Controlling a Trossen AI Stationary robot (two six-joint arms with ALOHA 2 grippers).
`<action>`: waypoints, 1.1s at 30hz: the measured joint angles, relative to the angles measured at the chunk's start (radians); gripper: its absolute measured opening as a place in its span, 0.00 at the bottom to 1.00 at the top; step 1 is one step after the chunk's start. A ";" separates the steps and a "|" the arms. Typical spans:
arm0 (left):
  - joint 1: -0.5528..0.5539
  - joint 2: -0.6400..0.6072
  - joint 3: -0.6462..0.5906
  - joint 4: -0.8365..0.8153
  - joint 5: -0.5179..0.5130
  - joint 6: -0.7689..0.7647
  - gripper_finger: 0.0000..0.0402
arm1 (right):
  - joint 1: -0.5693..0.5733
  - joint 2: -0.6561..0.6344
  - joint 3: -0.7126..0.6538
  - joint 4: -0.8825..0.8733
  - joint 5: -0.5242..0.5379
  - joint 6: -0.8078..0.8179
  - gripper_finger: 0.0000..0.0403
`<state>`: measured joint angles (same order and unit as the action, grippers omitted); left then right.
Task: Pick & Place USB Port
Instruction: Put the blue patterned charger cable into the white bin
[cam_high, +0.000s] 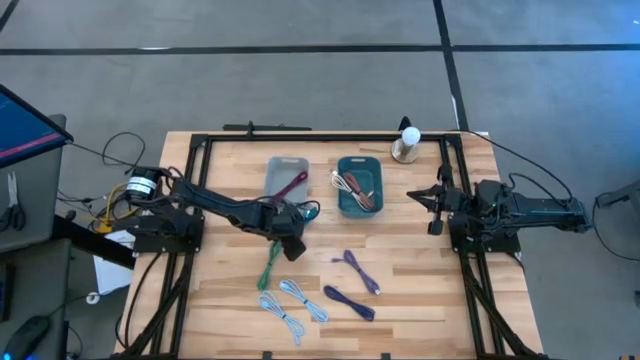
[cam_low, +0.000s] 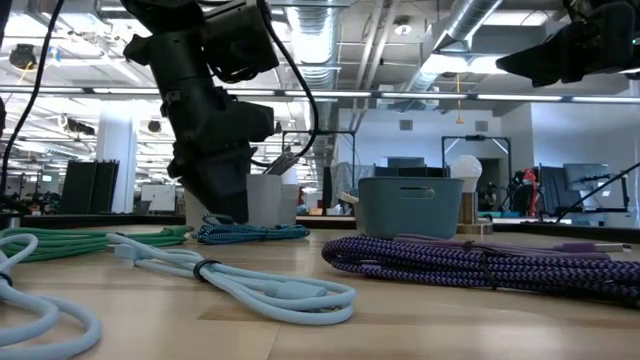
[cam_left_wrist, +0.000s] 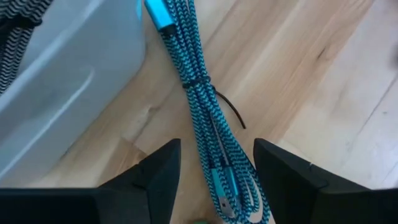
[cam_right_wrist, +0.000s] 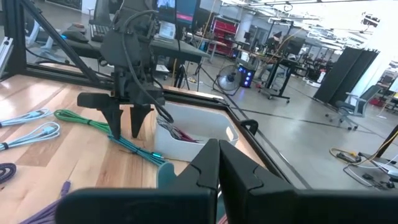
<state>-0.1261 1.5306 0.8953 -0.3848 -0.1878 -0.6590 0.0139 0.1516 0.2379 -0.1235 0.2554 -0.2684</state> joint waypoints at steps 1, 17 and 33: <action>0.000 0.000 -0.001 0.002 -0.002 -0.002 0.50 | 0.000 0.000 0.000 0.000 0.000 0.000 0.00; -0.020 0.008 -0.012 0.001 0.005 -0.077 0.22 | 0.000 -0.001 -0.001 0.000 0.000 0.000 0.00; -0.065 -0.049 -0.016 0.071 0.002 -0.024 0.02 | 0.000 -0.001 -0.001 -0.001 0.001 0.000 0.00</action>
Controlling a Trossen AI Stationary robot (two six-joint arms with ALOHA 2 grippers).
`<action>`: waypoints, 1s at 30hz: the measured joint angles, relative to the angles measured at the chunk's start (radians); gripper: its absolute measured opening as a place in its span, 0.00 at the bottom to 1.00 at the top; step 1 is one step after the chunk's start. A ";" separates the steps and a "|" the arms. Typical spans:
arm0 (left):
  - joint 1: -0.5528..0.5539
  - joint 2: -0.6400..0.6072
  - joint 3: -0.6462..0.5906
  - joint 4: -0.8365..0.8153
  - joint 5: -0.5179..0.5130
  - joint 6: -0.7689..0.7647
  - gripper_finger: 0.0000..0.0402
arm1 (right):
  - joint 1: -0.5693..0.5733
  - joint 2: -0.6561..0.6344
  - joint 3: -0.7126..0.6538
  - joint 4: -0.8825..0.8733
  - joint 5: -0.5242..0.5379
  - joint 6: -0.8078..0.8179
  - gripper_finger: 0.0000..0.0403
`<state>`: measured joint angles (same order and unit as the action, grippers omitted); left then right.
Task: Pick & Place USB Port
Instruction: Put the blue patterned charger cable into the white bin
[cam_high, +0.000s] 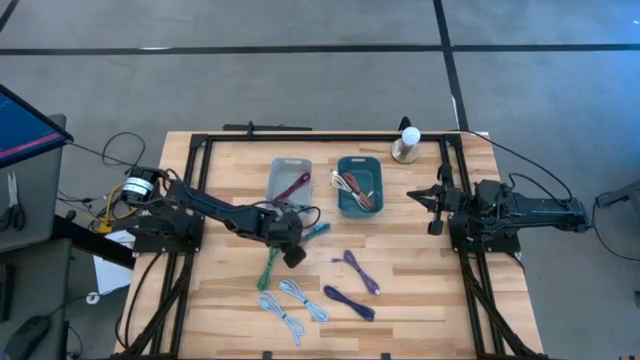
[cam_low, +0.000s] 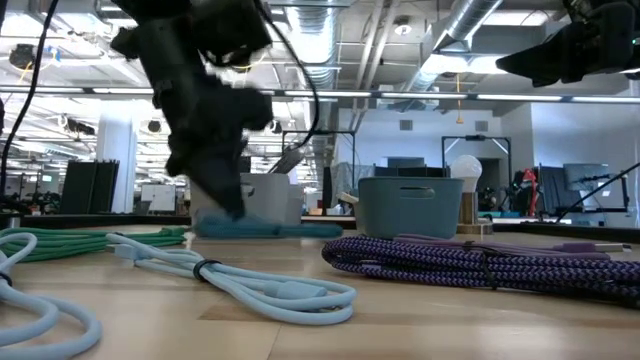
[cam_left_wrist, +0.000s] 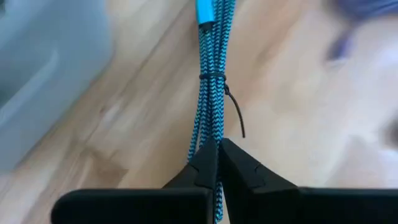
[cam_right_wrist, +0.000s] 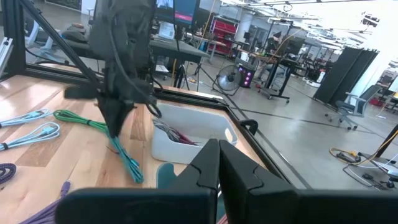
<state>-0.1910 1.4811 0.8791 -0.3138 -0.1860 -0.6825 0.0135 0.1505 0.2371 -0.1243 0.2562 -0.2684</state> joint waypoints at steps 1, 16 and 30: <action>-0.001 -0.019 0.000 0.012 -0.009 0.015 0.02 | 0.000 0.000 0.000 -0.001 0.000 0.000 0.00; -0.008 -0.324 0.002 0.026 -0.275 0.255 0.02 | -0.001 0.000 0.000 -0.004 0.007 0.007 0.00; 0.097 -0.342 0.004 -0.107 -0.472 0.251 0.02 | -0.001 0.000 0.000 -0.004 0.007 0.007 0.00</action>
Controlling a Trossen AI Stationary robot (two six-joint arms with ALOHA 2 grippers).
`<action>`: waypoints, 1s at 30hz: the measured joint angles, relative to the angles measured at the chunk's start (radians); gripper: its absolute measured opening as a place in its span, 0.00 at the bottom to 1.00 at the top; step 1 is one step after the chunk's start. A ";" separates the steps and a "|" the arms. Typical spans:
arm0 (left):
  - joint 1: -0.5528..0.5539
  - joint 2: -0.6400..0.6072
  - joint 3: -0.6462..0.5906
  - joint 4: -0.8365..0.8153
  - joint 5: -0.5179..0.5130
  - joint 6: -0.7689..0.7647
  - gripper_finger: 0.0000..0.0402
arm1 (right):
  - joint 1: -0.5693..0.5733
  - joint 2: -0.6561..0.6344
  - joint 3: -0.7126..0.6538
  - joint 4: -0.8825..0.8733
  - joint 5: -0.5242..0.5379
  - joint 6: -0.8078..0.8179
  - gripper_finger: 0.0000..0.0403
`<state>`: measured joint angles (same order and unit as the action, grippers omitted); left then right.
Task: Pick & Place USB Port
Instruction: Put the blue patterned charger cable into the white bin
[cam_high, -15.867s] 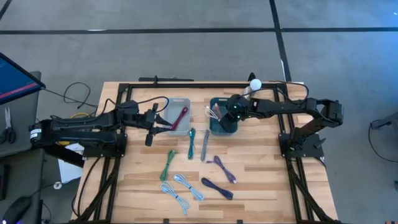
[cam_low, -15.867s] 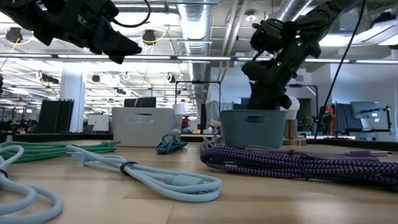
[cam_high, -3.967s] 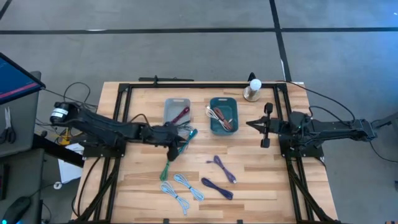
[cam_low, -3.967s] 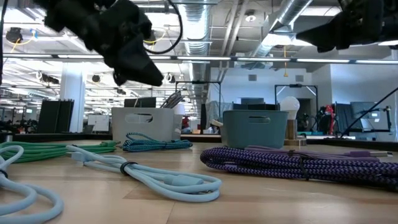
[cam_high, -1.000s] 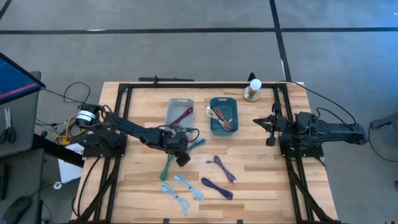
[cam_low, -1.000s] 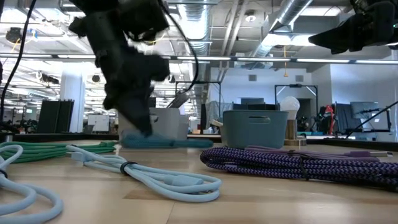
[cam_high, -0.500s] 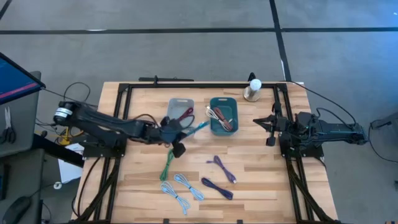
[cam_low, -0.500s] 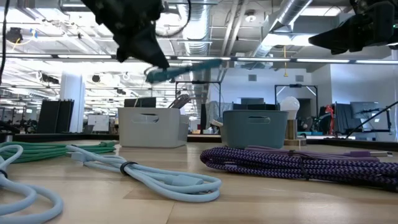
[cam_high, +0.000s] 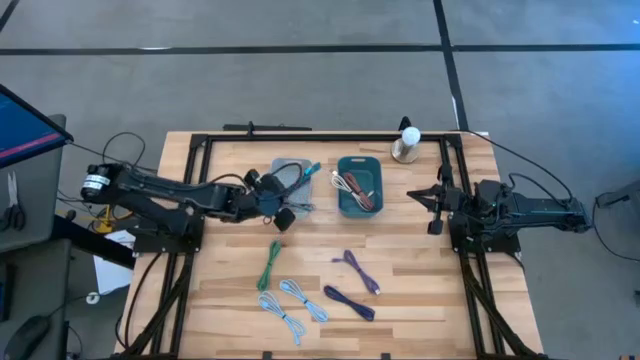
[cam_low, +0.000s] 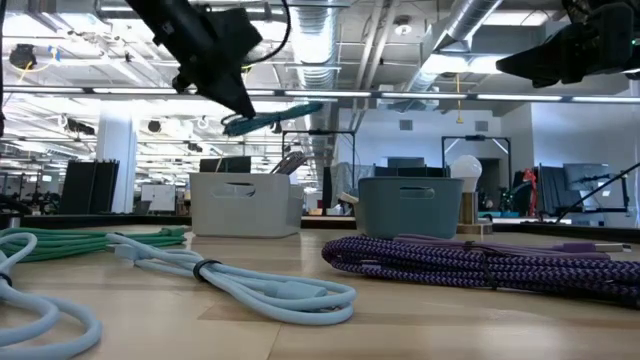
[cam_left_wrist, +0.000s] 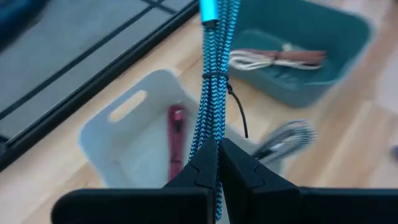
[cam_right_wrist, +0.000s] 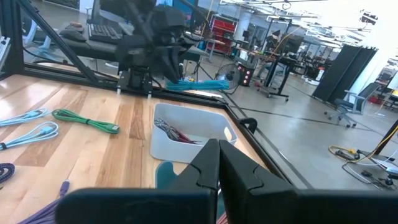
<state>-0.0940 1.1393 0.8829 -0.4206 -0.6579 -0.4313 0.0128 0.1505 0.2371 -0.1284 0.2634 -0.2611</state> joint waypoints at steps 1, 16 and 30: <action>0.016 0.002 0.000 -0.008 0.000 0.000 0.02 | 0.000 0.000 0.000 0.000 0.000 0.000 0.00; 0.116 0.016 -0.229 0.230 0.096 -0.100 0.02 | 0.000 0.000 0.000 -0.002 0.000 0.000 0.00; 0.170 0.016 -0.341 0.394 0.161 -0.134 0.04 | 0.000 0.000 0.000 -0.001 0.000 0.000 0.00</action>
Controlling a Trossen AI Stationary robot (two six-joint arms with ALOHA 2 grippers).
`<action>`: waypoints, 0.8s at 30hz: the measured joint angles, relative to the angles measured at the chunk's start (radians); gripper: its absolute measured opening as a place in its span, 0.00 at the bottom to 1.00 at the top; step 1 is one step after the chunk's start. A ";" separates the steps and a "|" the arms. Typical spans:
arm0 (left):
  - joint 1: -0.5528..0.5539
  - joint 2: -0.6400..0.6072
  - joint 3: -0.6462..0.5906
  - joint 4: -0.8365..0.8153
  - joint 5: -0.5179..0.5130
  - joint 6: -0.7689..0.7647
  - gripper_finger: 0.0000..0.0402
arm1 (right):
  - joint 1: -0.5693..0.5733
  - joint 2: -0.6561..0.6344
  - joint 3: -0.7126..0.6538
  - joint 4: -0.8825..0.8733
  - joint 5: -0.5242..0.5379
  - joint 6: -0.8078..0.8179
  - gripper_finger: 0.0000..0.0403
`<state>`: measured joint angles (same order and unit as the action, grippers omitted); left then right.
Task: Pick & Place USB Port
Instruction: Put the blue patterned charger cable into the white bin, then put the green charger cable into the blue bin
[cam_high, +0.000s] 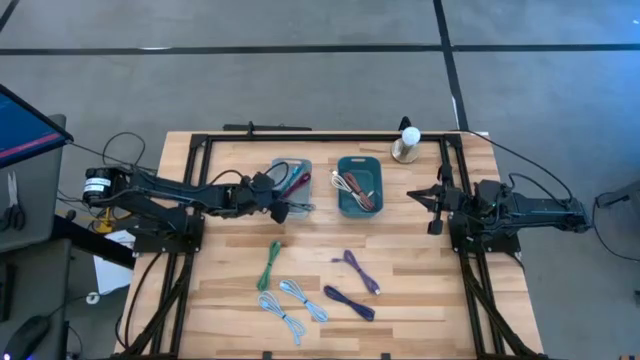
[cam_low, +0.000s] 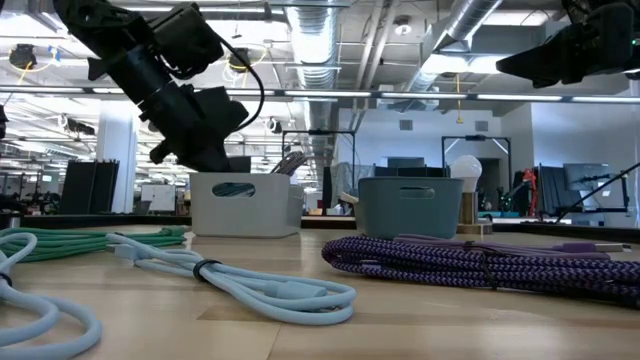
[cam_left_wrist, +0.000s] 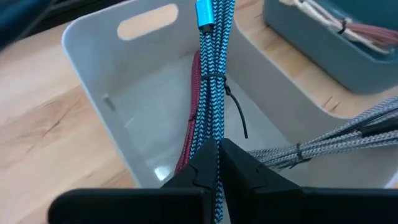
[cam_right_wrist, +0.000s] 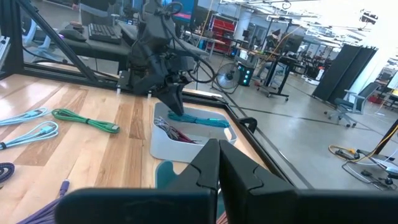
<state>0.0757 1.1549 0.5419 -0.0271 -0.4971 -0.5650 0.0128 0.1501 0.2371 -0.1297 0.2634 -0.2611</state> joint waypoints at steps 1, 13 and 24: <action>0.000 0.000 0.000 0.009 0.000 0.008 0.05 | 0.000 0.000 0.000 0.000 0.000 0.000 0.00; 0.000 -0.002 0.000 0.031 -0.003 0.072 0.22 | 0.000 0.000 0.000 0.000 0.000 0.000 0.00; -0.025 -0.245 0.019 0.061 0.290 0.322 0.22 | 0.000 0.000 0.000 -0.001 0.000 0.000 0.00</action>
<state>0.0506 0.9101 0.5613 0.0342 -0.2069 -0.2432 0.0124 0.1503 0.2371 -0.1310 0.2636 -0.2611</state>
